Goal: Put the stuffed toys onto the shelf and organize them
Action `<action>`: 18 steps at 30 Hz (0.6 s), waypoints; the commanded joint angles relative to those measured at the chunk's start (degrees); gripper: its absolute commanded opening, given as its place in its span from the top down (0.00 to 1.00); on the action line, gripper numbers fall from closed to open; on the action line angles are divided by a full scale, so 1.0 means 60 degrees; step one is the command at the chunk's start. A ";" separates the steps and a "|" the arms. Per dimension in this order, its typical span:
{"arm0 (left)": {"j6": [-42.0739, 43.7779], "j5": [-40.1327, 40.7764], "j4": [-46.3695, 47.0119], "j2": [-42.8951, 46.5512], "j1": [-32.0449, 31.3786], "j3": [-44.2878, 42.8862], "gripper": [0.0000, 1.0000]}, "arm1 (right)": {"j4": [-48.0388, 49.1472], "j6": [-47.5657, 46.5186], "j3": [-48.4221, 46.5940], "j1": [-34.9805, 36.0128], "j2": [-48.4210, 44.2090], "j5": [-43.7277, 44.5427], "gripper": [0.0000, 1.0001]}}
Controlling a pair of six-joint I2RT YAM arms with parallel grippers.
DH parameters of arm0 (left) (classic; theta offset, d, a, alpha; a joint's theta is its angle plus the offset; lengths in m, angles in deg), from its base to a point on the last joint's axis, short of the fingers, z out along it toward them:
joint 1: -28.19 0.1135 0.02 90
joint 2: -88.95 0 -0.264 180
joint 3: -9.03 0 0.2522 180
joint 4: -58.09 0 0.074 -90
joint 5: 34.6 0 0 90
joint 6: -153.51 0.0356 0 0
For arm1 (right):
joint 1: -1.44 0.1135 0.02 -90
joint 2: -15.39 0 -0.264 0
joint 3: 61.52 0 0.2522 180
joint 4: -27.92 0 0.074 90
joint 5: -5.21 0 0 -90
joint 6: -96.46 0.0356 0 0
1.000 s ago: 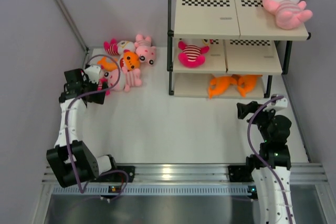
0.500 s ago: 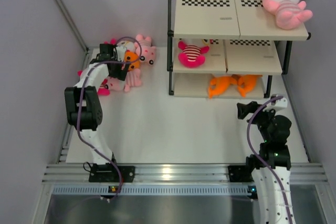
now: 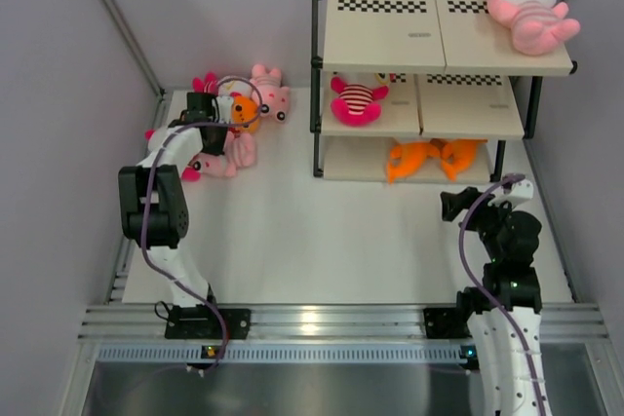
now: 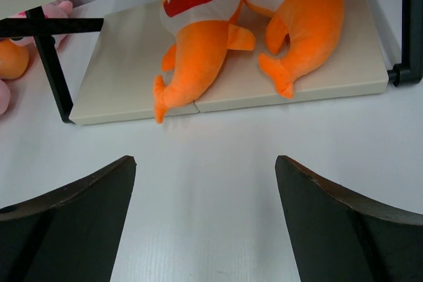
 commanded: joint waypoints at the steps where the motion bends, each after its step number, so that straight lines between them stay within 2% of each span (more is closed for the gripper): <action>1: 0.0289 -0.0830 -0.0182 0.1364 0.0054 0.0877 1.00 | -0.0128 -0.0114 -0.0985 0.0081 0.0042 0.0123 0.13; 5: 0.0889 -0.1666 -0.0385 0.2916 0.0068 0.1946 1.00 | -0.0639 -0.0406 -0.1834 0.0081 0.0276 -0.0213 0.13; 15: 0.1812 -0.3644 -0.2786 0.7951 0.0054 0.3764 1.00 | -0.0992 -0.0817 -0.4118 0.0197 0.1769 -0.3449 0.16; 18: 0.2193 -0.4039 -0.3359 0.9270 0.0054 0.4103 1.00 | -0.1577 -0.0788 -0.4952 0.0679 0.2326 -0.2987 0.20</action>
